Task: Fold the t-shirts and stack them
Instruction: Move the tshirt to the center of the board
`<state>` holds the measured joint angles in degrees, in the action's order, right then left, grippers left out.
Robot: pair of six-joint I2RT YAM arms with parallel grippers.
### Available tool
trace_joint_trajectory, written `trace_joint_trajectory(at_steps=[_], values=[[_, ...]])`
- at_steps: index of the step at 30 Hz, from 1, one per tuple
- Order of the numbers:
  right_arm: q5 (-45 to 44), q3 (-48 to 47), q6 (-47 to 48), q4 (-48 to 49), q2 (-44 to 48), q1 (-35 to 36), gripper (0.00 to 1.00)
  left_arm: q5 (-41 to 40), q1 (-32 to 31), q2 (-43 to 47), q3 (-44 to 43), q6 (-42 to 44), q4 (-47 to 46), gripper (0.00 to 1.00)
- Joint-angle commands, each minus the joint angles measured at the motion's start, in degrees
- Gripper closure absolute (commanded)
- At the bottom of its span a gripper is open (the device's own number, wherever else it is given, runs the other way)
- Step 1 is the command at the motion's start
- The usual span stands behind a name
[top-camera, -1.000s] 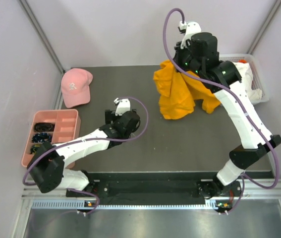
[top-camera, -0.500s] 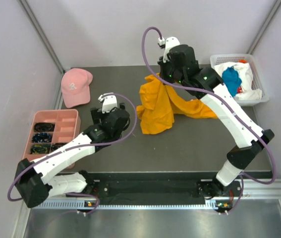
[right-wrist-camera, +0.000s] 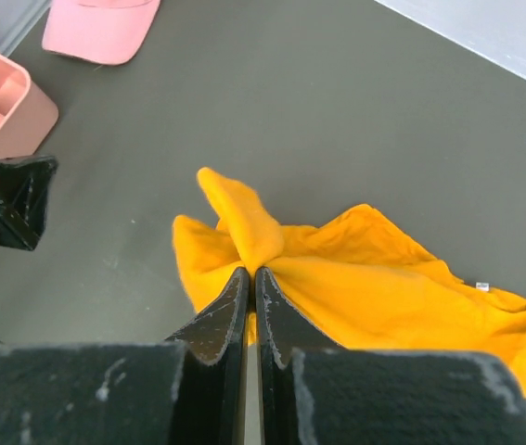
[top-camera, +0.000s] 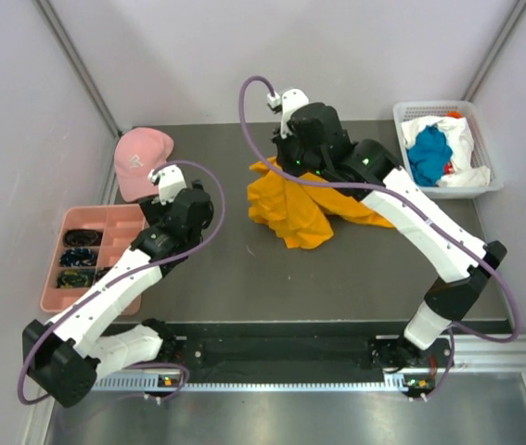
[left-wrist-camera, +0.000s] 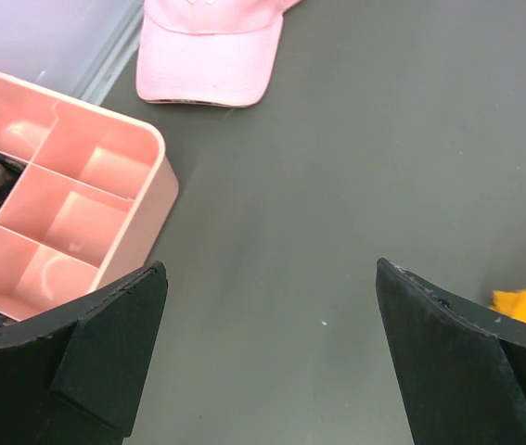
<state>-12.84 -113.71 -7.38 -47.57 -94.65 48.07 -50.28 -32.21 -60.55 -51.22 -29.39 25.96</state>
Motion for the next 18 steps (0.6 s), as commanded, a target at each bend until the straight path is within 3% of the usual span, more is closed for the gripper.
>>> trace_joint_trajectory(at_steps=[1, 3, 4, 7, 8, 9, 12, 18], values=[[-3.24, 3.66, -1.50, 3.27, 2.27, 1.06, 1.00, 1.68, 0.21, -0.27, -1.42, -0.85, 0.41, 0.01], [-4.73, 8.91, -2.11, 4.41, 3.33, 1.14, 0.90, 1.85, 0.21, -0.27, -1.25, -0.67, 0.33, 0.01], [-5.26, 10.68, -2.20, 5.37, 3.59, 1.06, 0.69, 1.94, 0.21, -0.18, -1.25, -0.58, 0.24, 0.01], [-10.08, 16.84, -2.82, 6.87, 4.82, 1.06, 0.51, 2.03, 0.30, -0.26, -1.16, -0.58, 0.15, 0.01], [-12.01, 17.99, -2.82, 7.84, 5.18, 0.80, 0.43, 2.20, 0.21, -0.53, -1.16, -0.58, 0.15, 0.01], [-15.25, 19.39, -2.82, 7.93, 5.61, 0.27, 0.27, 2.38, 0.21, -0.53, -1.25, -0.50, 0.06, 0.01], [-15.47, 20.37, -4.92, 6.97, 7.19, -4.20, 0.11, 2.91, 0.30, -1.06, -1.25, -0.58, 0.06, 0.01], [-8.44, 27.22, -10.20, 10.04, 11.42, -17.89, 0.05, 4.57, 0.21, -1.41, -0.90, -0.50, -0.90, 0.01]])
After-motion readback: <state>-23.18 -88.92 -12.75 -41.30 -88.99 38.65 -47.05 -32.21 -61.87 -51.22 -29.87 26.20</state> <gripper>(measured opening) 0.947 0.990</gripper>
